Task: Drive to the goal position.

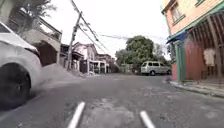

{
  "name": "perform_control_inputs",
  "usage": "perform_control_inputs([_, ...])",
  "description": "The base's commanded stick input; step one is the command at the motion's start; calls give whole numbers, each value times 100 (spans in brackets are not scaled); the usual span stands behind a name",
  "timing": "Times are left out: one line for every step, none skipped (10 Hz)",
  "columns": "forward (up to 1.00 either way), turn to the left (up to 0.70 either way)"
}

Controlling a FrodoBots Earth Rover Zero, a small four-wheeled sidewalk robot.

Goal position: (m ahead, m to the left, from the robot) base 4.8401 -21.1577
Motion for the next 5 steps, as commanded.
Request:
perform_control_inputs([70,0])
perform_control_inputs([70,0])
perform_control_inputs([70,0])
perform_control_inputs([70,0])
perform_control_inputs([70,0])
